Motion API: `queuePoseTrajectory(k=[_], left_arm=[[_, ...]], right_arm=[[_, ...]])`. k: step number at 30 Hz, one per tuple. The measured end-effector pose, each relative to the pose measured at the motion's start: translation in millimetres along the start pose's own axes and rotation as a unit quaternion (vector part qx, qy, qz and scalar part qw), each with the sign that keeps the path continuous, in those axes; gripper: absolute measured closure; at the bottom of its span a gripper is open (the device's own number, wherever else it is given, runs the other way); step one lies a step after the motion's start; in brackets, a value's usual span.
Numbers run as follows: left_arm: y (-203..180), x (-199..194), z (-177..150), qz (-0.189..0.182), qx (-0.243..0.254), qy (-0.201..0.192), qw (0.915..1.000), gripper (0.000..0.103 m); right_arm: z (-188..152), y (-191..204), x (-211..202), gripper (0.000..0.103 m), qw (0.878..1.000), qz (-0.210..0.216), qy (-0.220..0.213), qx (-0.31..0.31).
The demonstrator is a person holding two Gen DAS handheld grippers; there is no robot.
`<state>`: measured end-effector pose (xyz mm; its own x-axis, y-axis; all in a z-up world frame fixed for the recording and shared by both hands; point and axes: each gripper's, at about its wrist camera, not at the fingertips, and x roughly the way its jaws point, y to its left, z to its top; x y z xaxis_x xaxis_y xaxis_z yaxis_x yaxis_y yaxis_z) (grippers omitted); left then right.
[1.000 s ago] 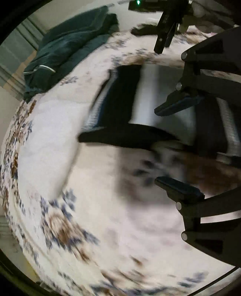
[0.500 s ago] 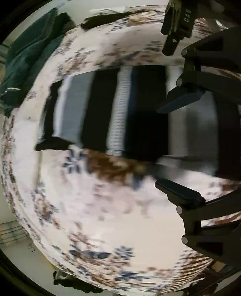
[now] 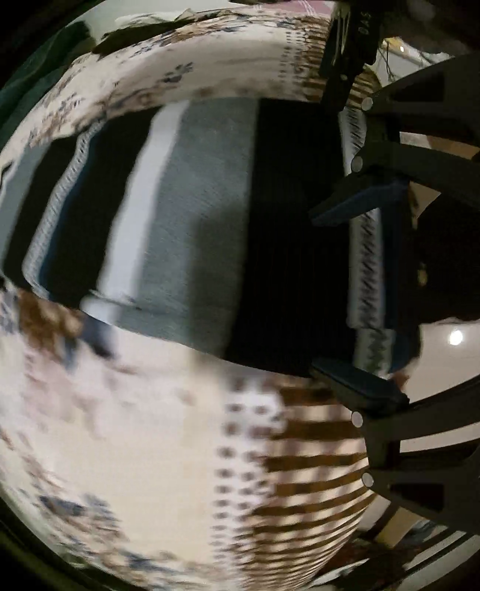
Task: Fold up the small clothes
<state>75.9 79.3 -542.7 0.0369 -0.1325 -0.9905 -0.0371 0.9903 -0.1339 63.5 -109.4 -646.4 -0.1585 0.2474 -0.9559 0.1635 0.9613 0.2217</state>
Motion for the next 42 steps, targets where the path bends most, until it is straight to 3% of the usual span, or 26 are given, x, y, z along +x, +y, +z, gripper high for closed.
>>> queuePoseTrajectory(k=[5,9,12,15,19,26,28,29,30,31,33,34,42], left_arm=[[32.4,14.1,-14.5,-0.079,-0.054,0.018,0.9953,0.031],[52.2,24.2,-11.5,-0.151,-0.091,0.022,0.984,0.031],[65.0,25.5,-10.5,-0.181,-0.116,0.02,0.9763,0.031],[74.1,15.4,-13.0,-0.175,-0.115,0.005,0.9778,0.031],[81.5,38.5,-16.8,-0.192,-0.13,0.032,0.9722,0.031],[56.0,38.6,-13.7,-0.211,-0.109,0.019,0.9711,0.029],[53.7,36.8,-18.1,-0.22,-0.102,0.015,0.97,0.03],[48.1,35.2,-19.7,-0.224,-0.096,0.013,0.9697,0.036],[46.2,35.1,-19.8,-0.221,-0.092,0.016,0.9708,0.047],[42.6,35.8,-19.7,-0.217,-0.089,0.023,0.9719,0.084],[38.3,32.4,-20.2,-0.224,-0.095,0.022,0.9696,0.089],[36.4,28.7,-19.7,-0.223,-0.095,0.02,0.9701,0.09],[35.4,-35.0,1.4,-0.236,-0.077,-0.036,0.9679,0.091]], right_arm=[[-17.7,-22.4,26.2,0.0,0.996,0.064,0.042,0.036],[-21.6,-36.2,39.1,0.0,0.989,0.121,0.055,0.068],[-18.3,-42.0,41.2,0.0,0.982,0.158,0.061,0.085],[-13.8,-45.4,39.1,0.0,0.977,0.18,0.068,0.093],[-9.1,-57.5,42.7,0.0,0.972,0.2,0.075,0.099],[-7.1,-58.9,51.8,0.003,0.961,0.239,0.082,0.112],[-8.7,-54.1,54.5,0.012,0.959,0.248,0.086,0.107],[-9.1,-48.4,55.5,0.026,0.96,0.247,0.088,0.103],[-10.2,-45.4,56.9,0.045,0.961,0.242,0.092,0.098],[-10.2,-42.7,57.7,0.054,0.963,0.236,0.094,0.095],[-12.4,-42.1,54.8,0.081,0.963,0.235,0.091,0.092],[-13.2,-42.7,51.7,0.089,0.961,0.244,0.087,0.093],[-10.8,-31.8,-4.2,0.092,0.952,0.289,0.042,0.088]])
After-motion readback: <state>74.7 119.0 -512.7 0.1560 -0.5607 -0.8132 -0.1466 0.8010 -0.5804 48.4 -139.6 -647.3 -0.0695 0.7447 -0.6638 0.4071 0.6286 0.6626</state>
